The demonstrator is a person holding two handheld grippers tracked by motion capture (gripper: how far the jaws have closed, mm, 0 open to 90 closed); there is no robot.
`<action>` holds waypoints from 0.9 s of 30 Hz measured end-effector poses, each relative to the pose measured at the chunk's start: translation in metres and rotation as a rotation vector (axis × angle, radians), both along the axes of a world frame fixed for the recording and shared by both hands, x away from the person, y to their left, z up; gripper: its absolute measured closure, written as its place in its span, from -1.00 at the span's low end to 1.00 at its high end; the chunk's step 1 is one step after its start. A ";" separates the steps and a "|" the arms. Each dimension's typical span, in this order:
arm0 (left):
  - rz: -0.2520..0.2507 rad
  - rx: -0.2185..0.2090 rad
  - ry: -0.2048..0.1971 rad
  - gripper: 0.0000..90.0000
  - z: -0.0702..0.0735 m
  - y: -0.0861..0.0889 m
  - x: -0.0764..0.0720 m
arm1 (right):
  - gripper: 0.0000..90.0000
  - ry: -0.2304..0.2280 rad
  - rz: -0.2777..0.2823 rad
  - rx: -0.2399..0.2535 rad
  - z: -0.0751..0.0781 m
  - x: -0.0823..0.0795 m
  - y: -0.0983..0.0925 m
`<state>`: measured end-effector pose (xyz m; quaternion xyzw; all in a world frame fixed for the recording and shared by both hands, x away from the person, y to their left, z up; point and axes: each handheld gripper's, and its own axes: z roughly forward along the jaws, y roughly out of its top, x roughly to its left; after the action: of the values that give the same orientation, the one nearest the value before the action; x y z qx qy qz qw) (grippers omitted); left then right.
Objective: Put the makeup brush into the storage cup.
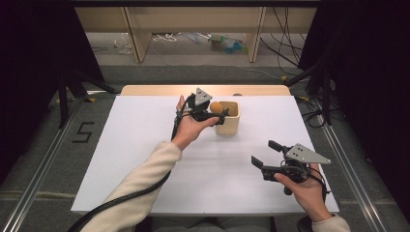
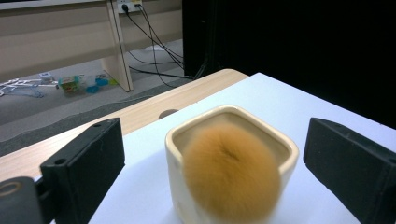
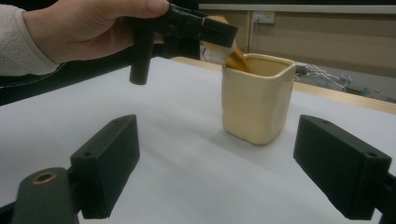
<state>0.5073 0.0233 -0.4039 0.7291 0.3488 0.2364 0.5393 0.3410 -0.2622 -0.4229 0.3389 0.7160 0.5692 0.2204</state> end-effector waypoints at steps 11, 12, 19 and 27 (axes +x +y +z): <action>-0.016 -0.020 -0.021 -0.89 0.000 0.016 -0.016 | -0.66 0.000 -0.003 -0.001 0.000 0.000 0.000; -0.018 -0.019 -0.022 -0.89 0.001 0.017 -0.018 | -0.66 0.000 -0.003 -0.002 0.000 0.000 0.000; -0.037 -0.022 -0.038 -0.90 0.002 0.024 -0.030 | -0.66 -0.003 -0.007 0.003 0.000 0.000 0.000; -0.037 -0.028 -0.038 -0.90 -0.001 0.033 -0.038 | -0.66 -0.001 -0.007 -0.006 0.000 0.000 0.000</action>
<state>0.4692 0.0558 -0.4046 0.7231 0.3284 0.2354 0.5602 0.3409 -0.2626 -0.4225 0.3406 0.7164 0.5663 0.2238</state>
